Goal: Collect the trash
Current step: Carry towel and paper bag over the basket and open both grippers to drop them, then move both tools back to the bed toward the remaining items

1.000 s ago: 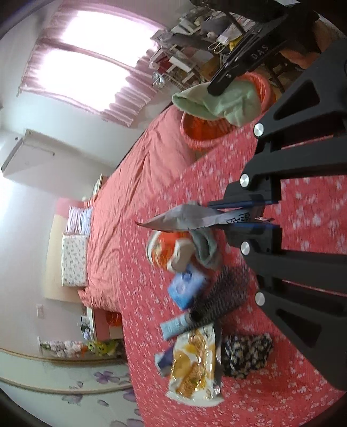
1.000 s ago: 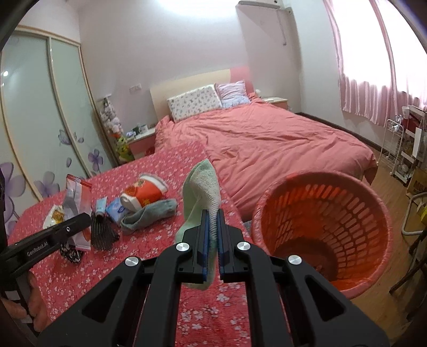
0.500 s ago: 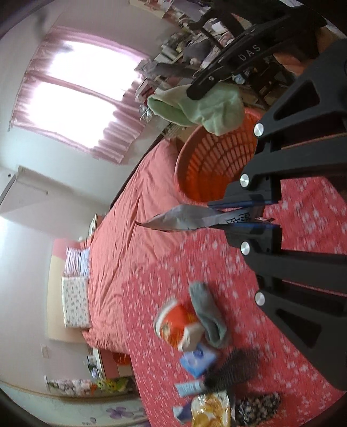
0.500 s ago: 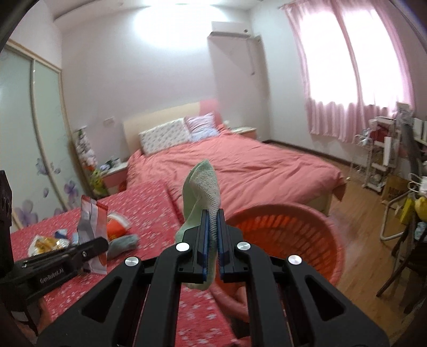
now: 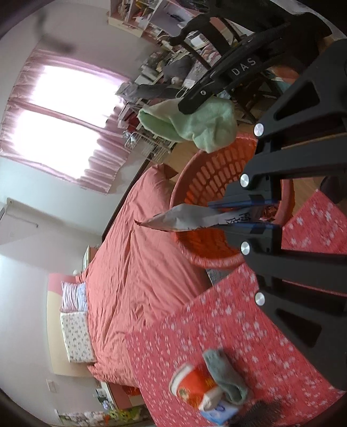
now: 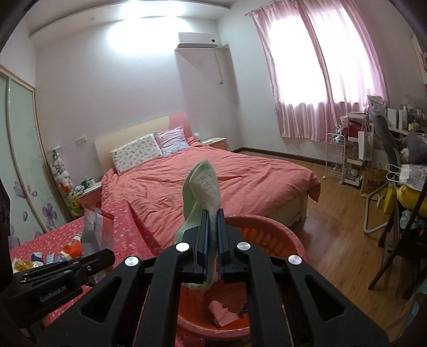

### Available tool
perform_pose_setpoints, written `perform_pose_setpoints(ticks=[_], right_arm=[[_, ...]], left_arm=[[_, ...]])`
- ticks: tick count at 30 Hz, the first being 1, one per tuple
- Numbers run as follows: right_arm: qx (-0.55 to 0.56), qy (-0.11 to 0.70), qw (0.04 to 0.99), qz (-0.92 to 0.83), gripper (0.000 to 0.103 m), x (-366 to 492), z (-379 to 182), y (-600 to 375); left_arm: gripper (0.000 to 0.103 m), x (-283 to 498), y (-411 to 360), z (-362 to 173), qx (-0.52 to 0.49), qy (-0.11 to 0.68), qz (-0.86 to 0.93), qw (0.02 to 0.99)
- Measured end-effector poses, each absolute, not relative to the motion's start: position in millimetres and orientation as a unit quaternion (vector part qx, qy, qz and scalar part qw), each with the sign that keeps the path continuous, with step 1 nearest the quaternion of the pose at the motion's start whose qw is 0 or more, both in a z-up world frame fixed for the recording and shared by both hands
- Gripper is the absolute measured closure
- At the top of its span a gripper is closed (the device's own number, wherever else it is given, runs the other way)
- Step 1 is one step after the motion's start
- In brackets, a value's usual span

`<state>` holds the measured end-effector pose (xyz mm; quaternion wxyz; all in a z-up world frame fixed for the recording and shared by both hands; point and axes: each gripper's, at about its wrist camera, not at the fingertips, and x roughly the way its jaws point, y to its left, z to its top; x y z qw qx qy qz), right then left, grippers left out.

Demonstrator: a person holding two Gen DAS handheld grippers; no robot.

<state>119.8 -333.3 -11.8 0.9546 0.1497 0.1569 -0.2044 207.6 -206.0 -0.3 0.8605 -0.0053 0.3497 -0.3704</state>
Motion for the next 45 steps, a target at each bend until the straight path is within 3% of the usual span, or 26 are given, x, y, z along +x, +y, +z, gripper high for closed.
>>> perform_pose_setpoints(ticks=[22,25,27,30,34,38,41,45], right_arm=[[0.191,0.173,0.941,-0.221,0.097,128,-31,-365],[0.198,0.176,0.941,-0.212,0.097,130,-32,-367],[0.201,0.177,0.941,-0.208,0.09,131,-34,-365],[0.201,0.18,0.94,-0.209,0.07,131,-35,-365],[0.201,0.189,0.938,-0.21,0.069,131,-37,-362],[0.187,0.194,0.939,-0.215,0.069,132,-33,-358],[0.174,0.194,0.941,-0.215,0.062,132,-30,-353],[0.164,0.198,0.944,-0.206,0.062,134,-26,-343]], left_arm=[[0.093,228,-268,-40,0.017,0.378,-0.396,0.836],[0.079,230,-269,-43,0.019,0.38,-0.385,0.841],[0.058,233,-267,-47,0.015,0.384,-0.372,0.845],[0.056,240,-259,-51,0.012,0.392,-0.356,0.848],[0.055,247,-244,-52,0.011,0.397,-0.334,0.855],[0.046,247,-220,-50,0.02,0.387,-0.303,0.871],[0.042,243,-203,-48,0.027,0.38,-0.279,0.881],[0.041,242,-177,-44,0.028,0.378,-0.252,0.89]])
